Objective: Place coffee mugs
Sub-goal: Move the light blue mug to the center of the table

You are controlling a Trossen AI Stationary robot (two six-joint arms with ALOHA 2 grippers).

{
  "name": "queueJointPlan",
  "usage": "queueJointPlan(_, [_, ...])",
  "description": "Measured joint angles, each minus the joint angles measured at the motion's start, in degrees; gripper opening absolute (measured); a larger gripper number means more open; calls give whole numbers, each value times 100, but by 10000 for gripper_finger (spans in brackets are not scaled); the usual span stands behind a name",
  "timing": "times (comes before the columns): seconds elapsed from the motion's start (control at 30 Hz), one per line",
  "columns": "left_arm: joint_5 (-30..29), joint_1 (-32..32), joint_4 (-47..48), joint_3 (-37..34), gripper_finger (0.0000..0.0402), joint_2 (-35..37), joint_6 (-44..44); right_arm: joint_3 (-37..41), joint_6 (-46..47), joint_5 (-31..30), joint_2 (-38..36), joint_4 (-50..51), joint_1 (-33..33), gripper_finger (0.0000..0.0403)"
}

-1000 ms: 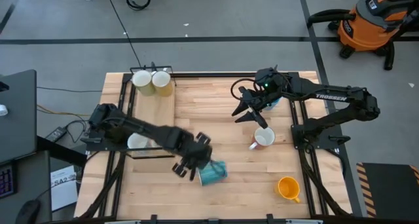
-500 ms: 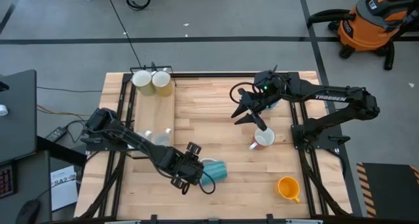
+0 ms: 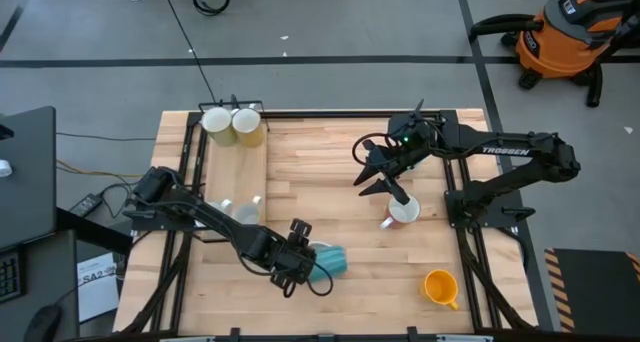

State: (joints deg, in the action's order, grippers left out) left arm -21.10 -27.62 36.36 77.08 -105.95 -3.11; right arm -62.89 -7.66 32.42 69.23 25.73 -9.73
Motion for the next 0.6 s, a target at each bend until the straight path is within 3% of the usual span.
queueJointPlan(0.6, [-1,246,-891,-4,172,-558,-74,0,0,-2,0,-11,4,151])
